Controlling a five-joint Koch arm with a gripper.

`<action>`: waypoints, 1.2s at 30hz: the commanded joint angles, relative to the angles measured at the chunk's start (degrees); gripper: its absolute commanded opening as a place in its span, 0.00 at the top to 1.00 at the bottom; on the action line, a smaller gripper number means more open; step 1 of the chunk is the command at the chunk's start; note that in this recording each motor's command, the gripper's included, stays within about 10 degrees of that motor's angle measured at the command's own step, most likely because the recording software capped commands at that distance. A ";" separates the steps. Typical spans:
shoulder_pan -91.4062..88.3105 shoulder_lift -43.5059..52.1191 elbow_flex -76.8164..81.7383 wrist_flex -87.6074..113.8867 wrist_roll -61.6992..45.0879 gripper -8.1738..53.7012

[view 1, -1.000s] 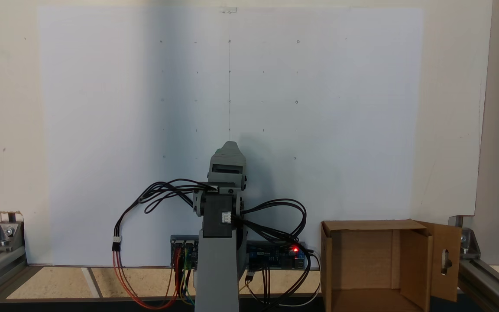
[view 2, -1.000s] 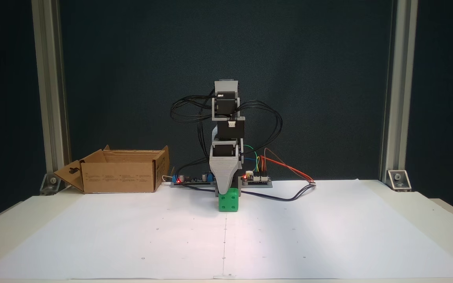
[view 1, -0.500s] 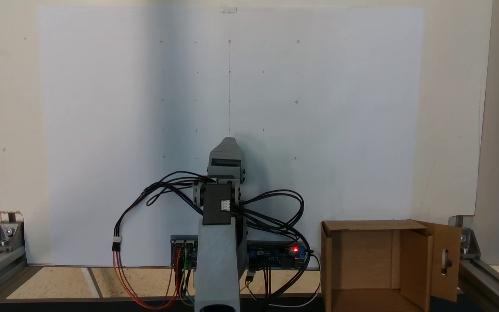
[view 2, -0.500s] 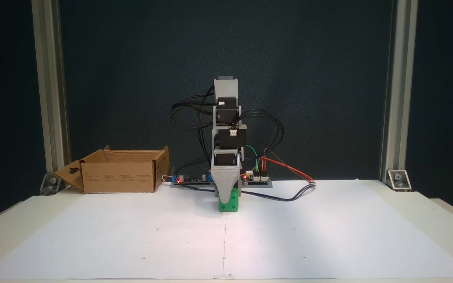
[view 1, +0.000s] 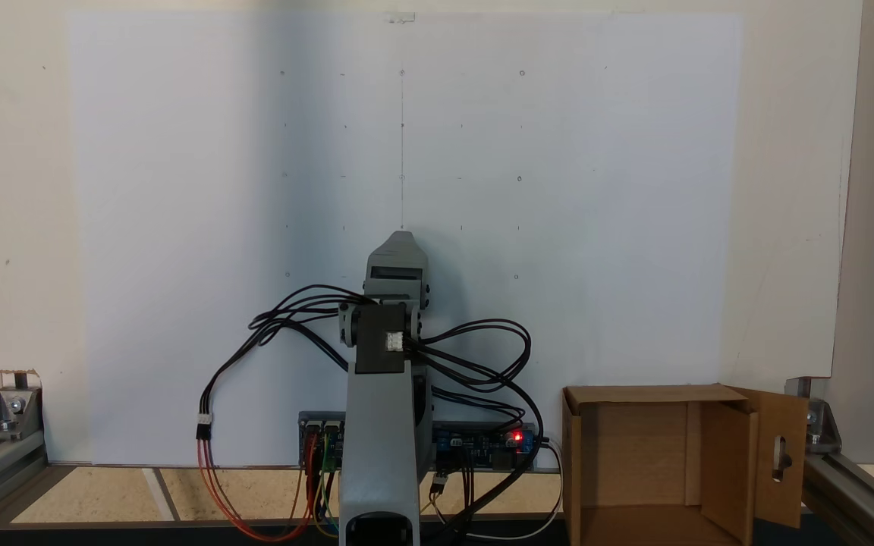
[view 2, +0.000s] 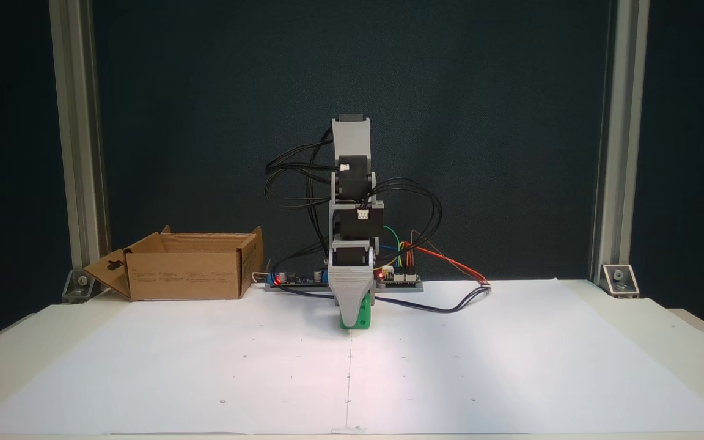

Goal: Grasp a green dice and put it in the bin.

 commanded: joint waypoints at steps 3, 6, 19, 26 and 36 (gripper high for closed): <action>-0.62 -0.44 -1.05 -0.79 2.37 0.20; -0.62 -0.97 -1.05 -1.23 2.46 0.23; 0.70 -0.62 -2.90 -1.85 2.72 0.68; -2.29 -0.35 -26.96 21.07 7.65 0.68; 2.02 -0.53 -65.20 48.52 7.47 0.68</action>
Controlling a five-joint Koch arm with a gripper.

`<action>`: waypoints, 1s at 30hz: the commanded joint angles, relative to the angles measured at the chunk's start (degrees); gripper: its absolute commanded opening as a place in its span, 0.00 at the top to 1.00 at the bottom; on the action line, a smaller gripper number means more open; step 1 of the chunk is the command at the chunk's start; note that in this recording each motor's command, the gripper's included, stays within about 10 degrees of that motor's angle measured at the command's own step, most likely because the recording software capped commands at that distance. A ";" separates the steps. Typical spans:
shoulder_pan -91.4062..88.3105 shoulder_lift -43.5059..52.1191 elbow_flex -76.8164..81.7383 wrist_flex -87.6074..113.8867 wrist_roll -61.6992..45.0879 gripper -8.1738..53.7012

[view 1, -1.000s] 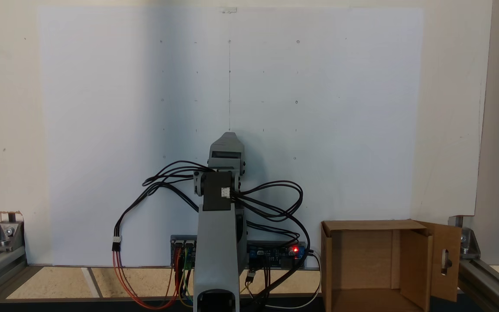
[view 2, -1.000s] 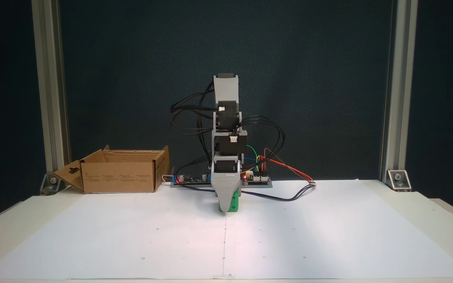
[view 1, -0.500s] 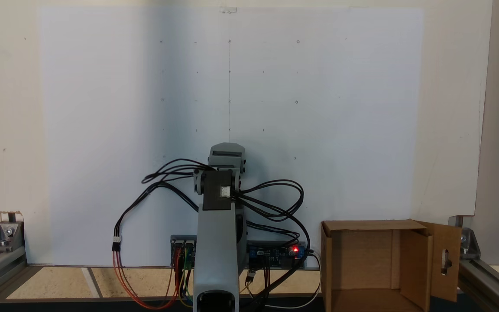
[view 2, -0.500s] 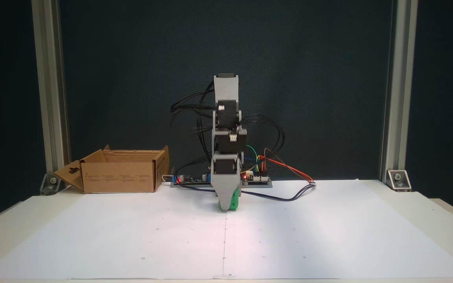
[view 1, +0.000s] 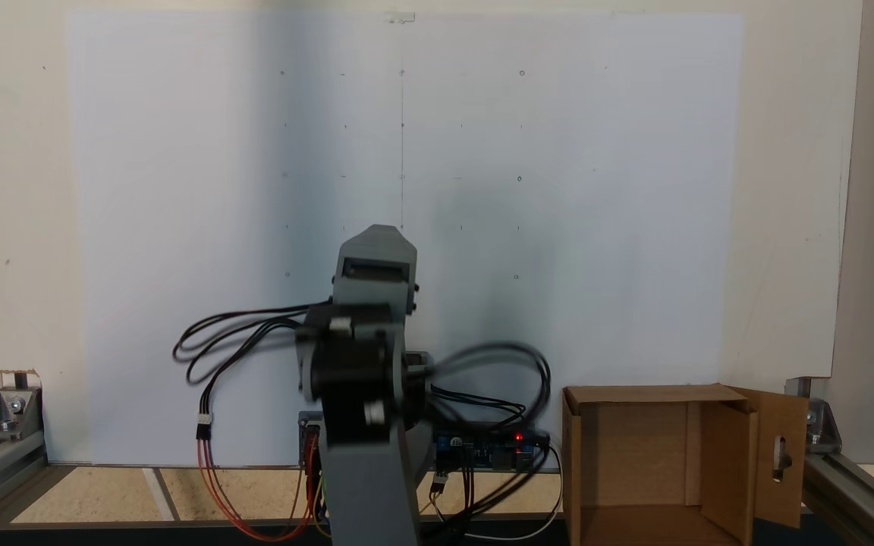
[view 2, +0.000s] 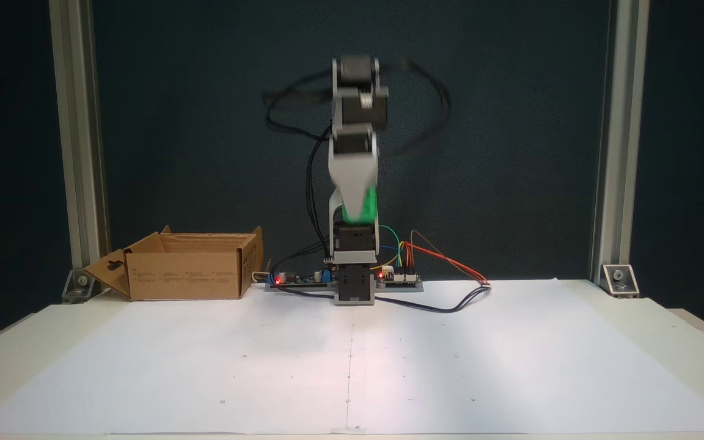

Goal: Grasp a green dice and put it in the bin.

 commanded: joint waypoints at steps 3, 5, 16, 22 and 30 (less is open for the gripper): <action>10.02 0.18 -7.65 5.54 -2.55 0.68; 15.29 -0.18 -7.65 4.48 -6.68 0.68; 58.78 -5.10 -7.73 -2.64 -29.97 0.68; 82.62 -7.82 -7.73 -8.79 -36.83 0.68; 101.43 -17.31 -7.73 -14.59 -39.02 0.68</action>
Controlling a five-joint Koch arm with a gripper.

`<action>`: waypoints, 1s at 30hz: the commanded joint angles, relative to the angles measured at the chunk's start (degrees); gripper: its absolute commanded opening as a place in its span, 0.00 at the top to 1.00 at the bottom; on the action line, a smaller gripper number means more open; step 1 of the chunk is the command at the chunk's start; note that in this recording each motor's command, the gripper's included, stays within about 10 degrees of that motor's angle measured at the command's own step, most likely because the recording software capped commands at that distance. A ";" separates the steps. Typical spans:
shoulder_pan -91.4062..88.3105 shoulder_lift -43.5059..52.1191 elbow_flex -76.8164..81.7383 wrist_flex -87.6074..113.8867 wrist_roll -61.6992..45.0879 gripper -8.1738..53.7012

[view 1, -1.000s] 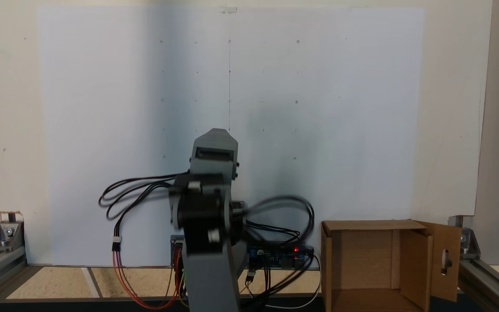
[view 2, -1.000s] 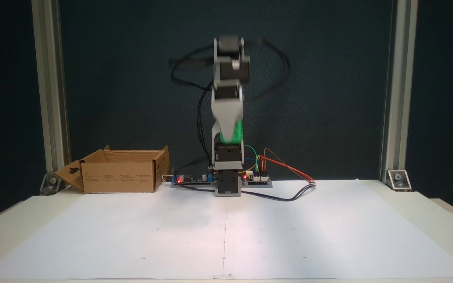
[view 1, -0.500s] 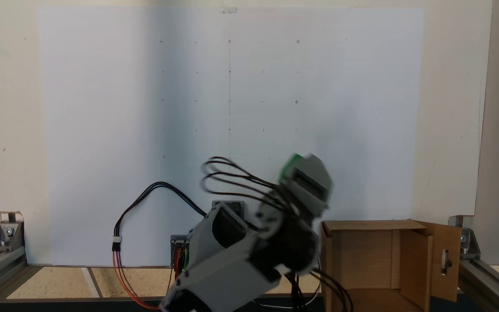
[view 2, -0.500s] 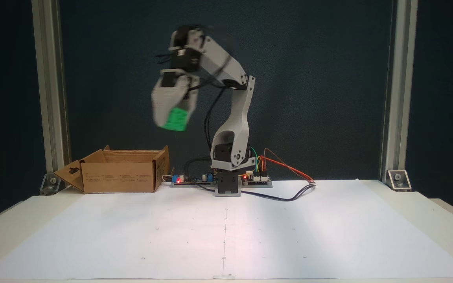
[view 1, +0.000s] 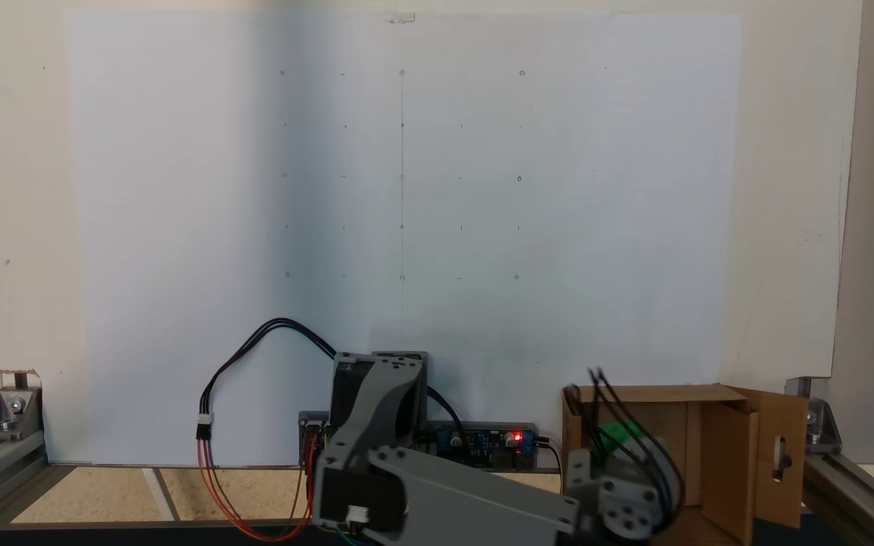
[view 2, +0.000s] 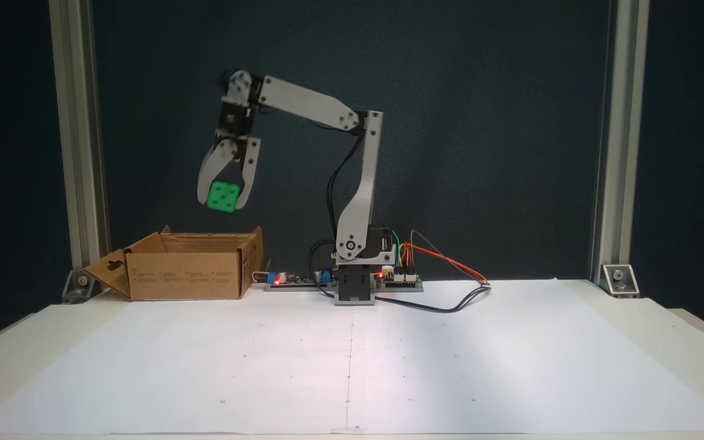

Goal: Grasp a green dice and put it in the bin.

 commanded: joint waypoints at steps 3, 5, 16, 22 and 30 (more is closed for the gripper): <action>4.57 -5.98 -2.11 -4.04 -4.48 0.68; 5.62 -9.58 -2.11 -6.06 -4.48 0.68; 5.98 -19.16 -2.11 -12.39 -4.57 0.46; 6.42 -19.34 -2.11 -16.79 -4.13 0.16; -6.59 -4.68 -2.55 -28.56 16.42 0.17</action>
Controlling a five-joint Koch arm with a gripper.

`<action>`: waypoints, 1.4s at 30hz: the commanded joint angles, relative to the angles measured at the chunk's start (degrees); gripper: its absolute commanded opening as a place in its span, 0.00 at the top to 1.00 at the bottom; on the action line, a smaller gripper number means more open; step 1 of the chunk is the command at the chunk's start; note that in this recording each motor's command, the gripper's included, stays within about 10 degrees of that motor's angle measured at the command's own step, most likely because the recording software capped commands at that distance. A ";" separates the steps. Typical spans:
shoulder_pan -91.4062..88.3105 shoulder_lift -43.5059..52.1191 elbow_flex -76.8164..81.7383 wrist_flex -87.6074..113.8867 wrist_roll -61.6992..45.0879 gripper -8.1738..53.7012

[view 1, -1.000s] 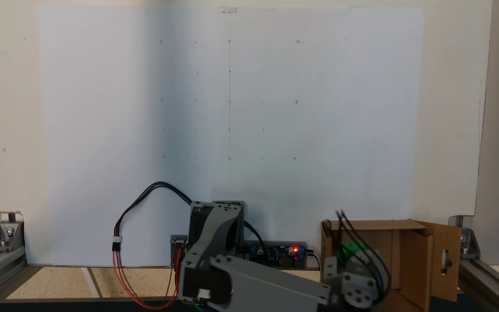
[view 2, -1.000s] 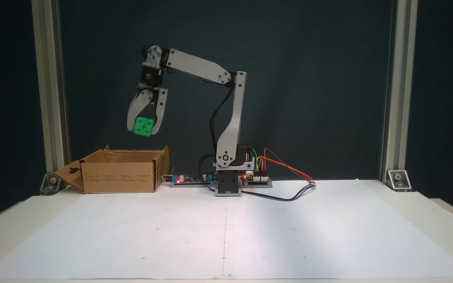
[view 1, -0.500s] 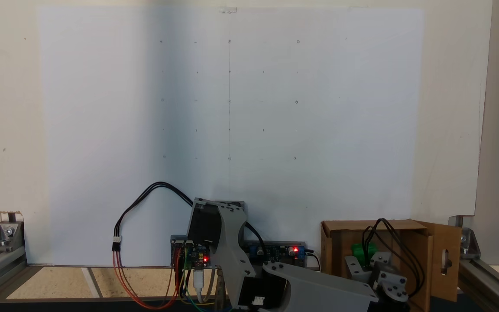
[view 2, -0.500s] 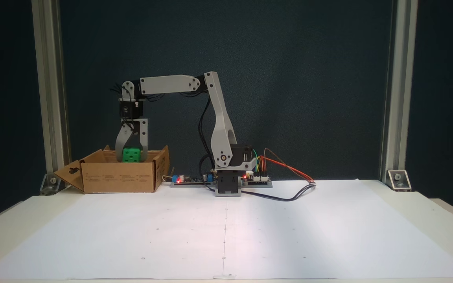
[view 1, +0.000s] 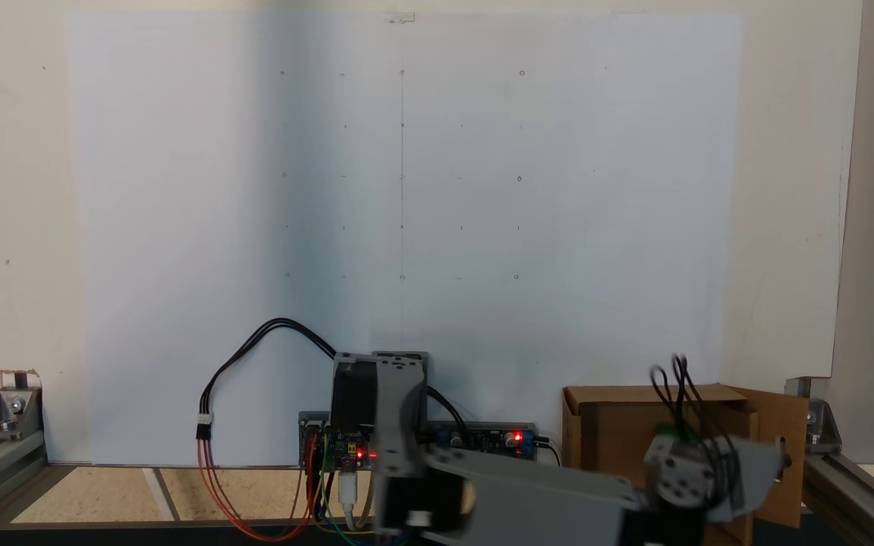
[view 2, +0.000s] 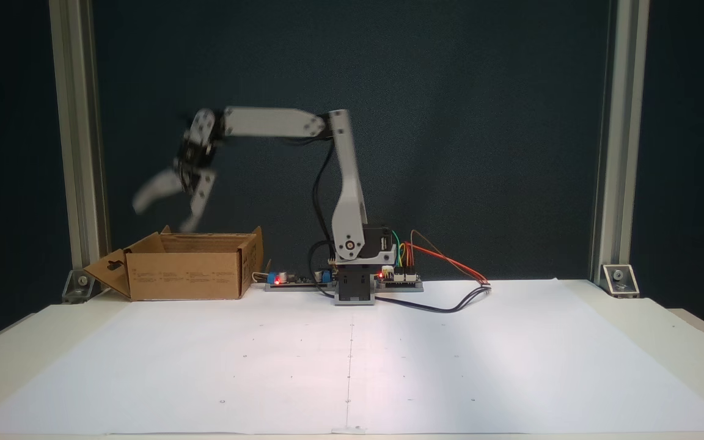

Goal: Grasp a green dice and put it in the bin.

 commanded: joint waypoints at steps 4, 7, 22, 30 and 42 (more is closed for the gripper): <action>-17.47 13.36 -2.55 -1.67 13.10 0.17; -30.21 17.67 -2.29 -1.67 13.45 0.16; -92.18 44.65 35.60 -23.10 13.54 0.16; -95.89 48.52 43.95 -42.61 13.36 0.16; -89.56 48.52 55.81 -71.26 12.04 0.16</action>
